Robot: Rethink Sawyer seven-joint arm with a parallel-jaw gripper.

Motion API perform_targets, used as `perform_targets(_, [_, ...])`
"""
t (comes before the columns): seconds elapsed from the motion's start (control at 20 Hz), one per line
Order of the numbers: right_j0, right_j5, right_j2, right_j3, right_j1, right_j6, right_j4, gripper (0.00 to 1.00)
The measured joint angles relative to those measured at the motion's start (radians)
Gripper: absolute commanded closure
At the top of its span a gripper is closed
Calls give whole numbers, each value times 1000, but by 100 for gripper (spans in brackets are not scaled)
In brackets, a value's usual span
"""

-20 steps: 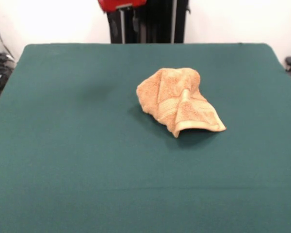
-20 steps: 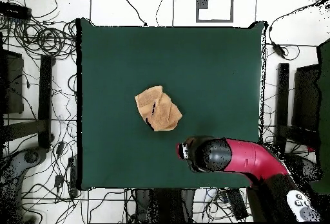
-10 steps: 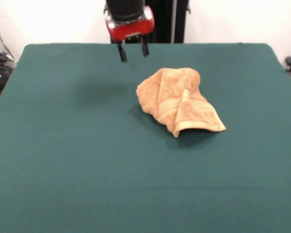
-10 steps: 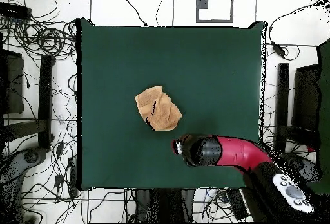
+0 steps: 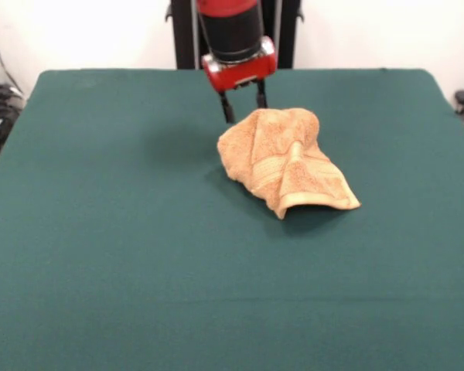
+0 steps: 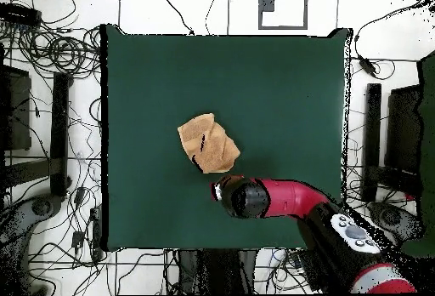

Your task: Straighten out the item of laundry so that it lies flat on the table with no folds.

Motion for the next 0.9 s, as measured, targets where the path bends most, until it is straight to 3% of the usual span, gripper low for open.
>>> perform_targets(0.3, [44,-68,-4,0,5,0,1,0])
perform_targets(0.7, [42,-92,-5,0,12,0,19,0])
perform_targets(0.9, [43,-163,-6,1,19,2,21,0])
